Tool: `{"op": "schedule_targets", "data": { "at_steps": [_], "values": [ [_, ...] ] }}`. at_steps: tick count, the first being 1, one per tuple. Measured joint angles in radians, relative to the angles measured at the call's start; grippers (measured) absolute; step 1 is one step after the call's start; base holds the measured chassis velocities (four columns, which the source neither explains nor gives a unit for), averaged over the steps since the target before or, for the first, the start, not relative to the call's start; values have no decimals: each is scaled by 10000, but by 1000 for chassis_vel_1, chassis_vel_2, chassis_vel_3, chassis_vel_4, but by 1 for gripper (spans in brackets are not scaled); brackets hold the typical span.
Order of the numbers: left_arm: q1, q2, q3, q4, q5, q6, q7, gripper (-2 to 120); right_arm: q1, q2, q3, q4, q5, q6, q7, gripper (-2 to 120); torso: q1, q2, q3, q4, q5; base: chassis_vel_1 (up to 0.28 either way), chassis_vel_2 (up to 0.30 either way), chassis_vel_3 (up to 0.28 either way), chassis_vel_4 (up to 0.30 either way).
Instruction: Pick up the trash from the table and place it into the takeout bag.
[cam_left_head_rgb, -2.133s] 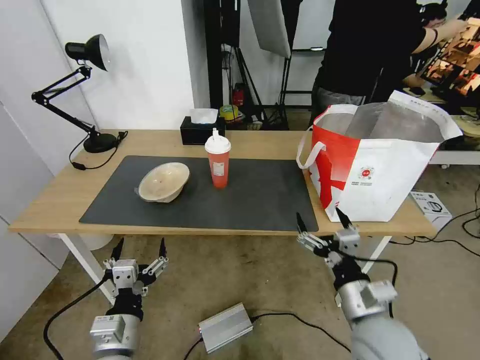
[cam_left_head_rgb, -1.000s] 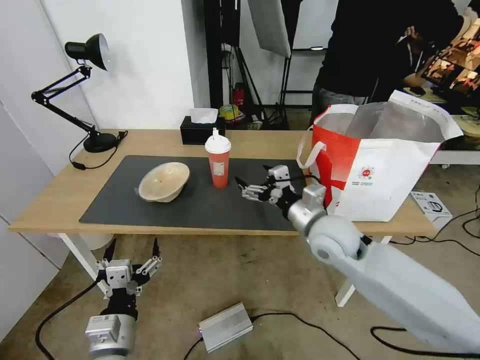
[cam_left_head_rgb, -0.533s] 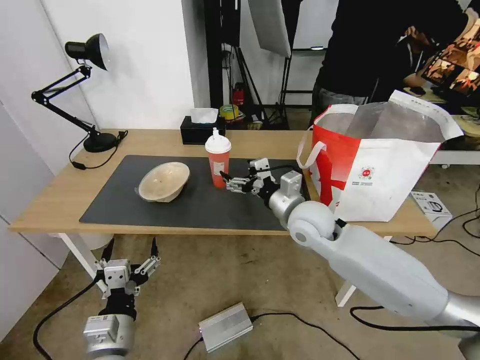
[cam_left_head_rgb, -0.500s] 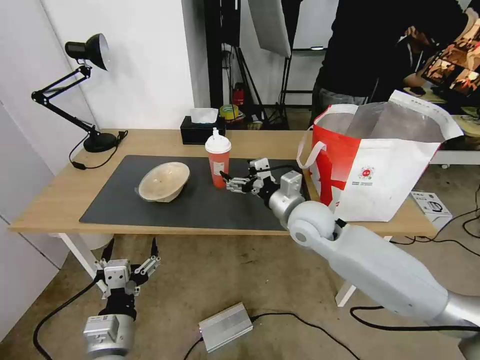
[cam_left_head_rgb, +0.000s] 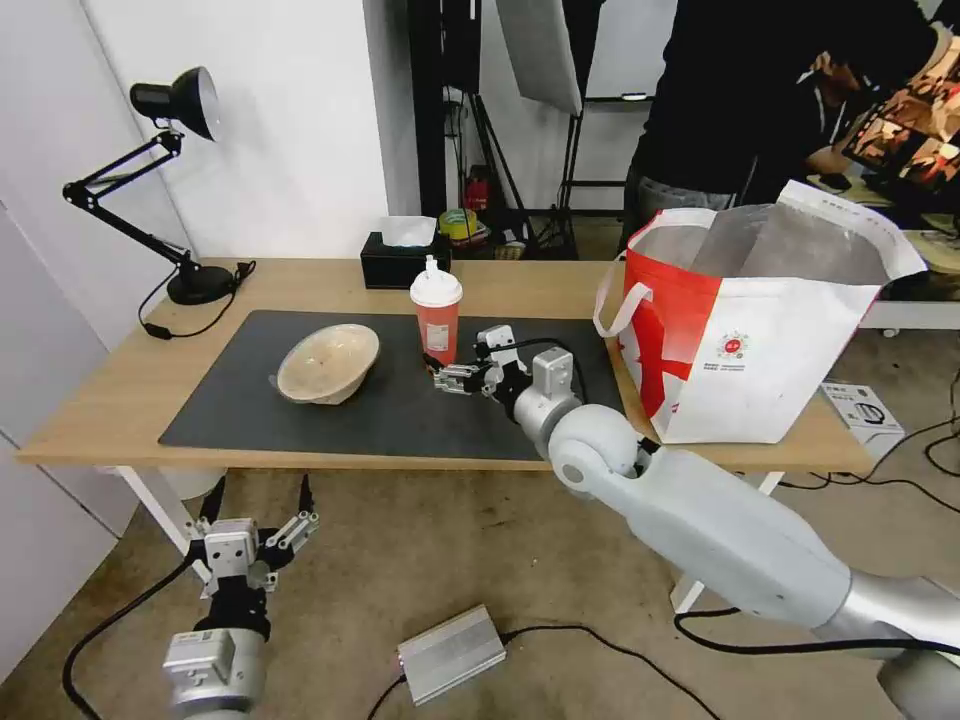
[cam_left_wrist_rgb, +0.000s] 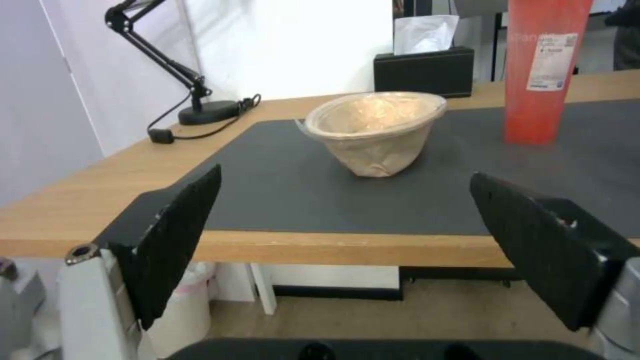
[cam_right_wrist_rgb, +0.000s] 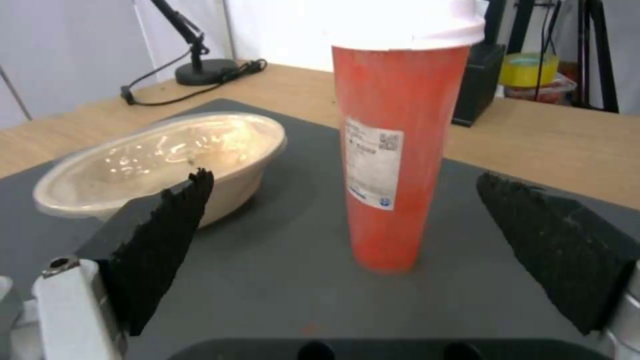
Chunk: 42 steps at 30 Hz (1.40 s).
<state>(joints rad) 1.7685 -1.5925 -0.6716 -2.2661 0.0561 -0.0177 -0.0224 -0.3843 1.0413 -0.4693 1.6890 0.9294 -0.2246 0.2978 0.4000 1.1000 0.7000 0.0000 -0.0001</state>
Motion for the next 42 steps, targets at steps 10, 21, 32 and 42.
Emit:
{"op": "schedule_targets", "data": {
  "at_steps": [10, 21, 32, 42],
  "values": [
    [38, 2, -149, -81, -77, -15, -6, 100, -75, 278, 200, -301, 3, 13, 29, 100, 0, 1, 0, -1, 1, 0, 0, 0, 0],
    [91, 0, -241, -140, -203, -35, -13, 100, -203, 800, 715, -940, -32, 52, 55, 100, 0, 0, 0, 0, 0, 0, 0, 0, 0],
    [29, 1, -284, -63, -257, -43, -14, 100, -48, 1118, 731, -1671, -56, 121, -50, 100, 0, 1, 0, -1, 1, 0, 0, 0, 0],
    [-12, 2, -285, 0, -263, -55, -14, 100, 159, 1371, 515, -2162, -98, 279, -158, 100, 0, 0, 0, -1, 0, 0, 0, 0, 0]
  ]
}}
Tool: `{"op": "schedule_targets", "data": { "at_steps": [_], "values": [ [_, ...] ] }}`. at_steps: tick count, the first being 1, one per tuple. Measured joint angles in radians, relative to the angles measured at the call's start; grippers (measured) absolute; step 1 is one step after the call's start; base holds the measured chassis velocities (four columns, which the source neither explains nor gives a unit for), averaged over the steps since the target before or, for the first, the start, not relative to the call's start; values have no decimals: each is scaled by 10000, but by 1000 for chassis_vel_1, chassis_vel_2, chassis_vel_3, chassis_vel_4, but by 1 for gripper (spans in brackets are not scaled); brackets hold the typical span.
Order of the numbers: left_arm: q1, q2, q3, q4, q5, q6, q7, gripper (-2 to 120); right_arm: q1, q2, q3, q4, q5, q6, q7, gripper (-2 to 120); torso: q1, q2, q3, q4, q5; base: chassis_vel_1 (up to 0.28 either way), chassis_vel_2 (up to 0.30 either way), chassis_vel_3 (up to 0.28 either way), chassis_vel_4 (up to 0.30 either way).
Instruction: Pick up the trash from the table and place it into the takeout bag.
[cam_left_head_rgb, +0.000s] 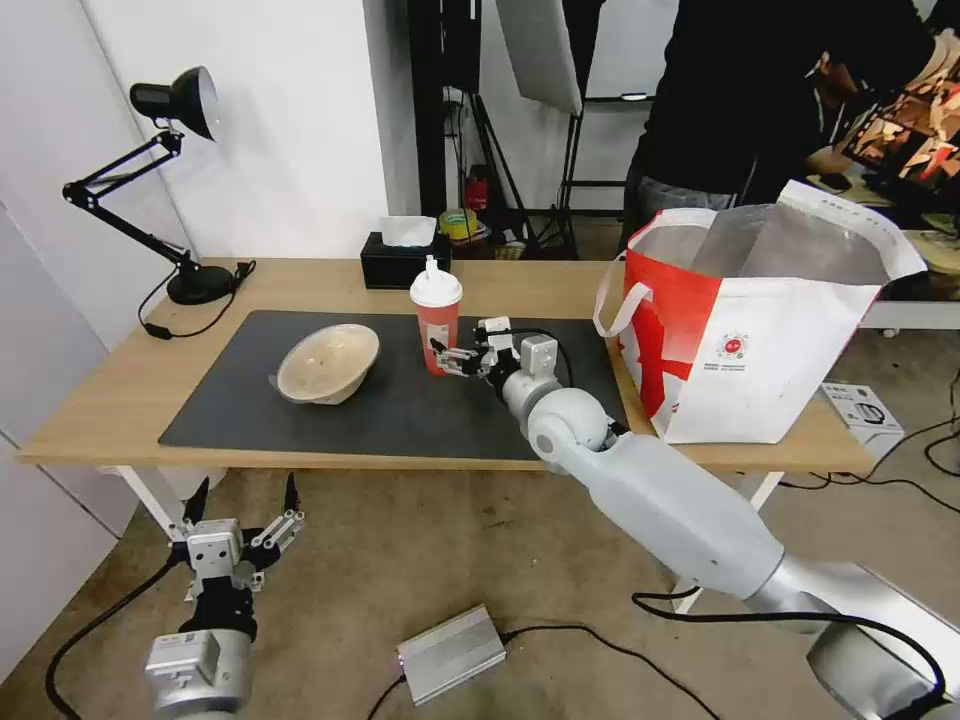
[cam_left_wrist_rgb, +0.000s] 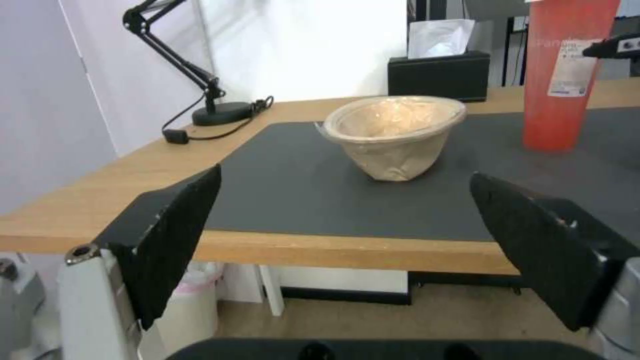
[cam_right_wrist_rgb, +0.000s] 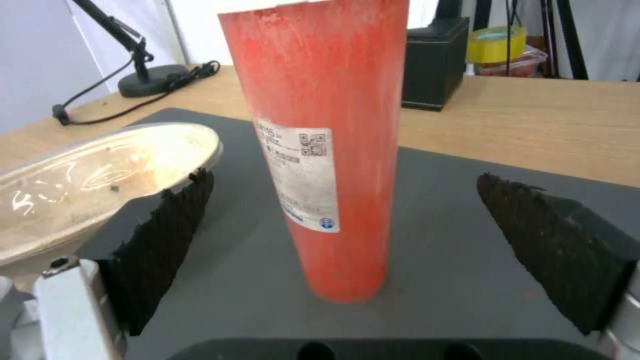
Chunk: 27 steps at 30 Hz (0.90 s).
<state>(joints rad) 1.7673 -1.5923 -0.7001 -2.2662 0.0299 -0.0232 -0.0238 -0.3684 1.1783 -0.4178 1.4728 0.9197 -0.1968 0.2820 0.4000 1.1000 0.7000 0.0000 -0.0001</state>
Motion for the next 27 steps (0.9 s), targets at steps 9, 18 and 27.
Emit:
{"op": "schedule_targets", "data": {
  "at_steps": [9, 18, 27],
  "values": [
    [-1, 0, -30, 0, -16, -15, -3, 100, 201, 238, -203, -424, -92, 29, -78, 100, 0, 0, 0, 0, 0, 0, 0, 0, 0],
    [1, -2, -32, 21, -25, -61, -12, 100, 317, 413, -275, -813, -205, 76, -190, 100, 0, 0, 0, 0, 0, 0, 0, 0, 0],
    [-10, -2, -32, 50, -34, -86, -19, 100, 447, 581, -337, -1141, -241, 92, -247, 100, -1, -1, 0, 0, 0, 0, 0, 0, 0]
  ]
}}
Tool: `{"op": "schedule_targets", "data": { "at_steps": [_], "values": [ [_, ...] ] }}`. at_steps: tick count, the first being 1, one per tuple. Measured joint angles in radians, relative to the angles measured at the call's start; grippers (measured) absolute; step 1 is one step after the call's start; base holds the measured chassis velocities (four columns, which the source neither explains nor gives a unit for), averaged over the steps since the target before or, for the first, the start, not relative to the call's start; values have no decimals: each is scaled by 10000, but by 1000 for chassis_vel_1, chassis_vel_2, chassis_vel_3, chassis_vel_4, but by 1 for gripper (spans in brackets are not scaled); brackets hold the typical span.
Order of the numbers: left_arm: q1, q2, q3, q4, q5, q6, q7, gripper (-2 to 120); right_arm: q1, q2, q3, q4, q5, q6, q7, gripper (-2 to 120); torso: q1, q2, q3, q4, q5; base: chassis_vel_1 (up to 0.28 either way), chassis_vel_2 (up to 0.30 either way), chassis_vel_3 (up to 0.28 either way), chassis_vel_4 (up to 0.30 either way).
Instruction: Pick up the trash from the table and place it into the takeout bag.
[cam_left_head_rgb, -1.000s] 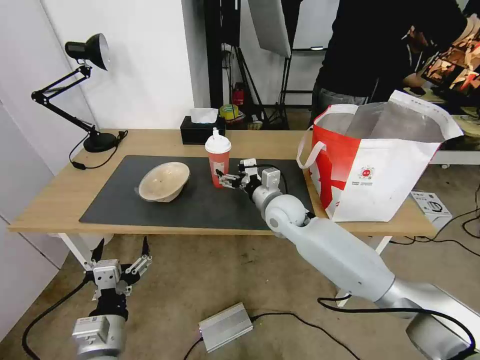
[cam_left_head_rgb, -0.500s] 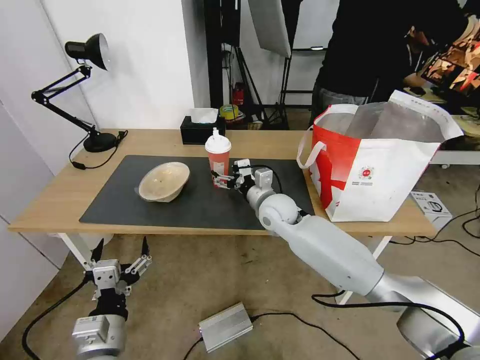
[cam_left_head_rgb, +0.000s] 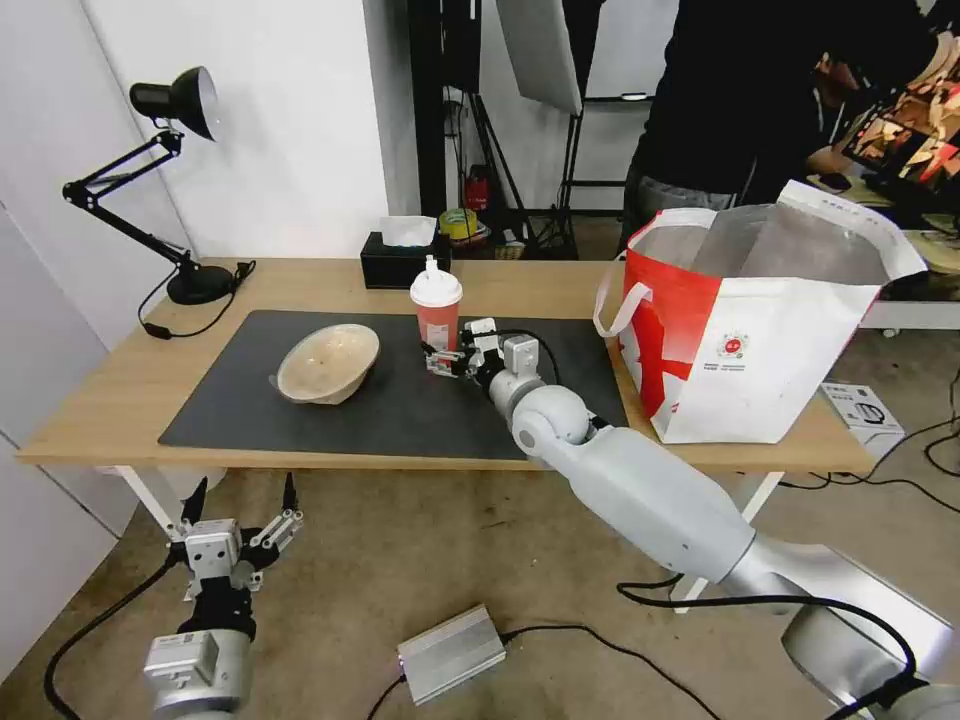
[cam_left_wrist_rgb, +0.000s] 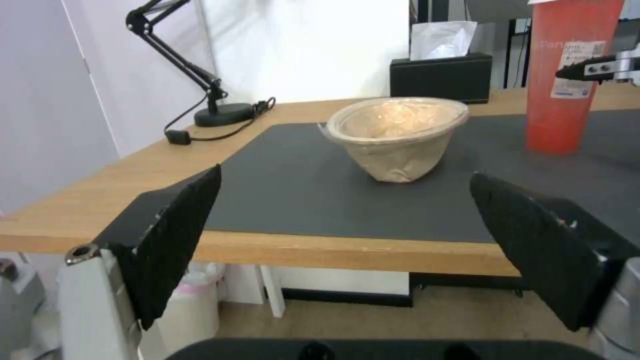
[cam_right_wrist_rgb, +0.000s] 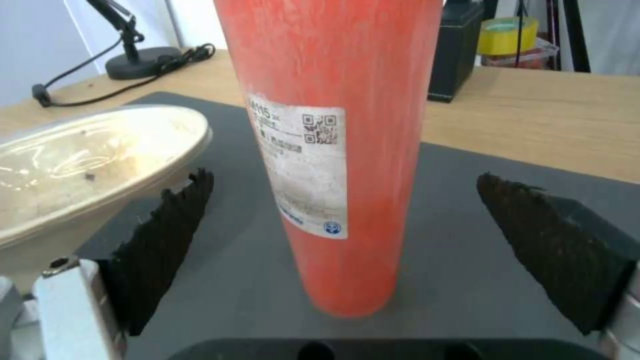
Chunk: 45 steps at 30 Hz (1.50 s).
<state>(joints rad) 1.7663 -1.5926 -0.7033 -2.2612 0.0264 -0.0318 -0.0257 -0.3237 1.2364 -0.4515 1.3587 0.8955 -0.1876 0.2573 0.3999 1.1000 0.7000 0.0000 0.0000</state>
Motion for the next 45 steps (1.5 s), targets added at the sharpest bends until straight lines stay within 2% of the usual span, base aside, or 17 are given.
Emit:
{"op": "schedule_targets", "data": {
  "at_steps": [45],
  "values": [
    [32, -1, -1, -13, -4, -120, -27, 100, 566, 819, -246, -1690, -334, 453, -514, 100, 1, 0, 0, 0, 0, 0, 0, 0, 0]
  ]
}}
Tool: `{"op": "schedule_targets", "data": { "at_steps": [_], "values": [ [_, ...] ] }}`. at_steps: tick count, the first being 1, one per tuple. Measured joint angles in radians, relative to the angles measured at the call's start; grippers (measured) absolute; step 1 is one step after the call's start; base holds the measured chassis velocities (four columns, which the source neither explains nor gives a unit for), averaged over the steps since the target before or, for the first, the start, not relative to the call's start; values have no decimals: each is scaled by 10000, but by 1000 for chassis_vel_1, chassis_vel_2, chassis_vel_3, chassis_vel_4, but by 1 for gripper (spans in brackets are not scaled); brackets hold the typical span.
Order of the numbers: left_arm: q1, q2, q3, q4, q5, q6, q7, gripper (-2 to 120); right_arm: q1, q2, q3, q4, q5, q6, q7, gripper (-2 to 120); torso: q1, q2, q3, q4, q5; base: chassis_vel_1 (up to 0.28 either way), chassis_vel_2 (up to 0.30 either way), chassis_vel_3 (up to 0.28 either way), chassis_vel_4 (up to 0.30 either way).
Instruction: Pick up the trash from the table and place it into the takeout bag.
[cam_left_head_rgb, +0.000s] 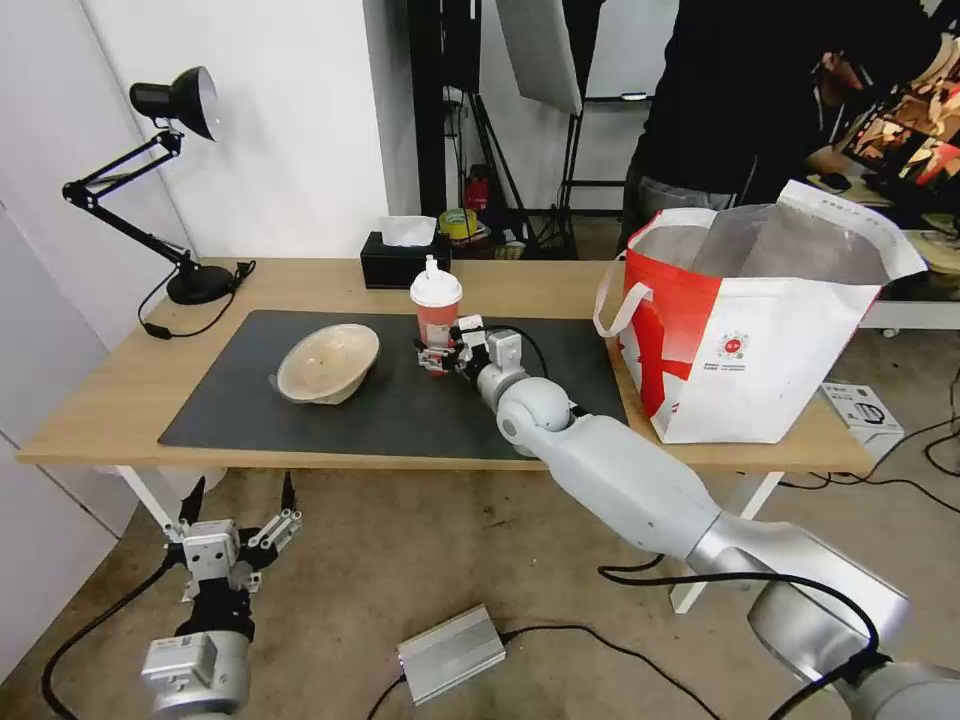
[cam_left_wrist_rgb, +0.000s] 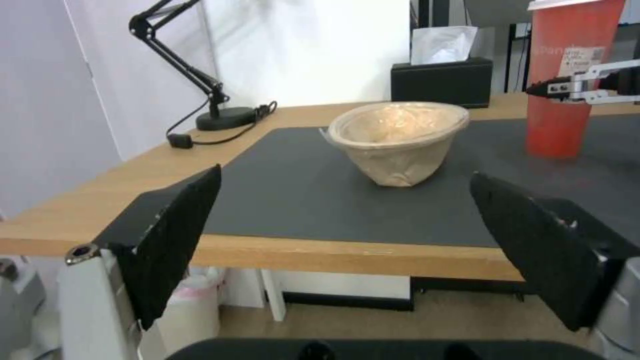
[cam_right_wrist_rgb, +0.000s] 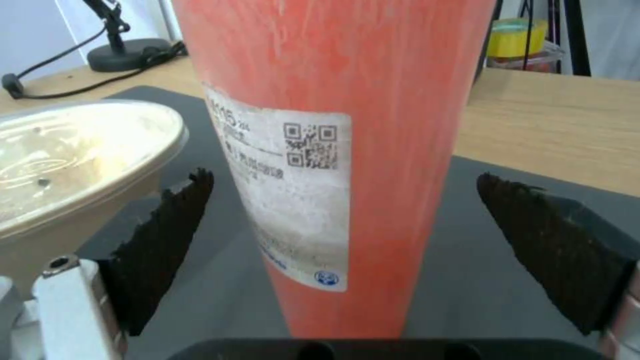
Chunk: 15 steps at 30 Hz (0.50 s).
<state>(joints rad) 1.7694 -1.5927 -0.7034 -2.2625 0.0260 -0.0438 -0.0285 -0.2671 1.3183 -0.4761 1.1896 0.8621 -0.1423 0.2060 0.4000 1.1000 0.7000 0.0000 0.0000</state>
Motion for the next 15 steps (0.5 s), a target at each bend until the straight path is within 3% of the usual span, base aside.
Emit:
{"op": "schedule_targets", "data": {
  "at_steps": [15],
  "values": [
    [-52, 1, 14, 110, -1, 0, -6, 100, 283, 485, -1, -813, -206, 237, -340, 100, 0, 0, 0, 0, 0, 0, 0, 0, 0]
  ]
}}
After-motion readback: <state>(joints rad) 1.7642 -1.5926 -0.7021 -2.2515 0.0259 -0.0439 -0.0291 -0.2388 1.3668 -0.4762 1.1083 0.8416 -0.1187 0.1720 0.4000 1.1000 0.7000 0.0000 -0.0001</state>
